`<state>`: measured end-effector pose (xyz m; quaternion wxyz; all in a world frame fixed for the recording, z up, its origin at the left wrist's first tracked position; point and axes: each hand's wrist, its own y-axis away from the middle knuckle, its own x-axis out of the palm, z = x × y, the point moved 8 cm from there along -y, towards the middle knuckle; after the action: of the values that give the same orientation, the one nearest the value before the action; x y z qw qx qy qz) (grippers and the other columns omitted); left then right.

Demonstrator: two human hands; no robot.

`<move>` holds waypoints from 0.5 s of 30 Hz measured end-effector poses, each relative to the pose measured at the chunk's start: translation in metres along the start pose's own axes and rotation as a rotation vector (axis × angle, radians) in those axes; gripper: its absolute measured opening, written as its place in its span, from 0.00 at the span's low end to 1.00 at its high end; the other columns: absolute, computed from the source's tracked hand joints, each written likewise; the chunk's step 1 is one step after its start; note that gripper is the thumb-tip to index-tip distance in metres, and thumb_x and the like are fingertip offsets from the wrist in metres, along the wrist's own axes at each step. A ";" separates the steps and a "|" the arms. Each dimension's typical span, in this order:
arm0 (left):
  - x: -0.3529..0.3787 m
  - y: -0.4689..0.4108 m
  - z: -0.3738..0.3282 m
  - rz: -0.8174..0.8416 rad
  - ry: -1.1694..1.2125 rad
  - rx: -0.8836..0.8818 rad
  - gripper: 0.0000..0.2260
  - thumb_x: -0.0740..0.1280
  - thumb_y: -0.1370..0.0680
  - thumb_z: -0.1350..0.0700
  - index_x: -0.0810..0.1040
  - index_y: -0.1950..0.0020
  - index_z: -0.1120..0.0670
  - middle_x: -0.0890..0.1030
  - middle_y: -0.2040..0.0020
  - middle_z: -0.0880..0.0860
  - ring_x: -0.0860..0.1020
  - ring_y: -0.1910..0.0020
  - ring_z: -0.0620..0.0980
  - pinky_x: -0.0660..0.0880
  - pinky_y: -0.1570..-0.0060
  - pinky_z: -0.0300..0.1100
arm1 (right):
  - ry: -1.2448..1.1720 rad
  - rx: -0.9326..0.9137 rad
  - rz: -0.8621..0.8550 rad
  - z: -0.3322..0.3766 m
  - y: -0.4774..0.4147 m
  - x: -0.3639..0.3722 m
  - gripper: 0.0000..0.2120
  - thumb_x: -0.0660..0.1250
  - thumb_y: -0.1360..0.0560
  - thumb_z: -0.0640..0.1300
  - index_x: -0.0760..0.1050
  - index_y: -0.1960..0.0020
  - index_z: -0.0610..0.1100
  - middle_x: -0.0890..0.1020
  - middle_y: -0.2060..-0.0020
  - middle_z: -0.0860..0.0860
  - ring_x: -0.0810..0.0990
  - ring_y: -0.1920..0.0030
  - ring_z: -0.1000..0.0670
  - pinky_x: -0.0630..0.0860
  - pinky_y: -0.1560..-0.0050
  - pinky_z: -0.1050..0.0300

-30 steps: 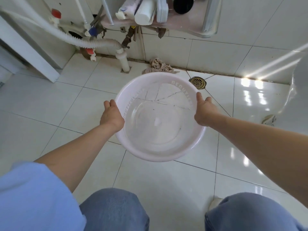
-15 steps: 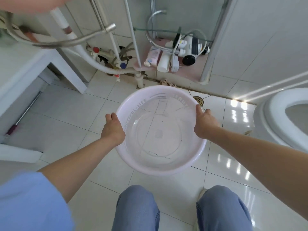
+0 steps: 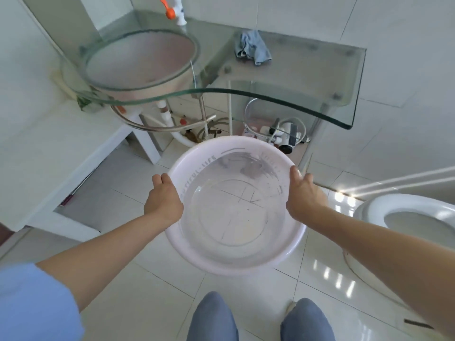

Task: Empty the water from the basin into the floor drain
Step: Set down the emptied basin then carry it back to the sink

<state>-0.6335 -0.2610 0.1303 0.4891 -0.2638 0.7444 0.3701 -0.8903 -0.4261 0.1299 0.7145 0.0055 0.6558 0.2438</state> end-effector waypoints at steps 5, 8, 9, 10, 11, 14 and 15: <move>-0.078 0.016 0.002 -0.082 0.058 -0.016 0.21 0.65 0.27 0.66 0.63 0.37 0.61 0.63 0.37 0.60 0.75 0.51 0.62 0.70 0.61 0.47 | -0.002 -0.078 -0.122 0.035 0.022 -0.079 0.30 0.58 0.26 0.34 0.53 0.28 0.45 0.69 0.47 0.40 0.73 0.64 0.42 0.70 0.66 0.52; -0.123 0.020 0.002 -0.152 0.104 0.000 0.20 0.64 0.27 0.67 0.64 0.37 0.62 0.63 0.37 0.60 0.72 0.55 0.60 0.70 0.60 0.48 | 0.000 -0.130 -0.189 0.057 0.030 -0.123 0.29 0.57 0.26 0.33 0.53 0.28 0.45 0.69 0.43 0.38 0.72 0.64 0.41 0.69 0.66 0.51; -0.138 0.019 0.002 -0.176 0.119 0.004 0.21 0.64 0.27 0.67 0.63 0.36 0.62 0.63 0.37 0.60 0.72 0.55 0.60 0.70 0.60 0.48 | -0.006 -0.143 -0.209 0.065 0.031 -0.136 0.28 0.58 0.26 0.33 0.54 0.29 0.44 0.69 0.44 0.38 0.72 0.64 0.41 0.69 0.66 0.51; -0.150 0.018 0.001 -0.197 0.131 0.008 0.21 0.63 0.27 0.67 0.63 0.36 0.62 0.63 0.37 0.61 0.72 0.55 0.61 0.70 0.60 0.48 | -0.012 -0.153 -0.228 0.071 0.031 -0.147 0.27 0.58 0.27 0.33 0.55 0.30 0.44 0.69 0.47 0.39 0.71 0.64 0.41 0.68 0.66 0.51; -0.166 0.017 0.001 -0.221 0.142 0.011 0.21 0.63 0.27 0.68 0.63 0.36 0.62 0.63 0.37 0.61 0.72 0.56 0.61 0.71 0.60 0.49 | -0.014 -0.165 -0.249 0.080 0.032 -0.161 0.27 0.58 0.27 0.34 0.55 0.30 0.44 0.67 0.51 0.41 0.71 0.66 0.42 0.68 0.66 0.51; -0.205 0.011 0.002 -0.285 0.163 0.002 0.21 0.63 0.27 0.68 0.63 0.35 0.62 0.62 0.36 0.61 0.74 0.51 0.64 0.72 0.57 0.52 | -0.013 -0.181 -0.301 0.105 0.032 -0.194 0.27 0.57 0.26 0.34 0.55 0.30 0.45 0.65 0.55 0.43 0.69 0.69 0.44 0.68 0.66 0.51; -0.216 0.009 0.004 -0.301 0.171 -0.003 0.21 0.63 0.27 0.68 0.63 0.35 0.62 0.62 0.36 0.61 0.75 0.49 0.65 0.72 0.56 0.52 | -0.017 -0.187 -0.314 0.114 0.032 -0.203 0.27 0.57 0.26 0.34 0.55 0.29 0.45 0.64 0.55 0.43 0.68 0.70 0.45 0.68 0.67 0.51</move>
<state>-0.5552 -0.2464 0.3319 0.4736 -0.4036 0.7347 0.2703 -0.7985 -0.4347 0.3459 0.7465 -0.1613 0.6173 0.1890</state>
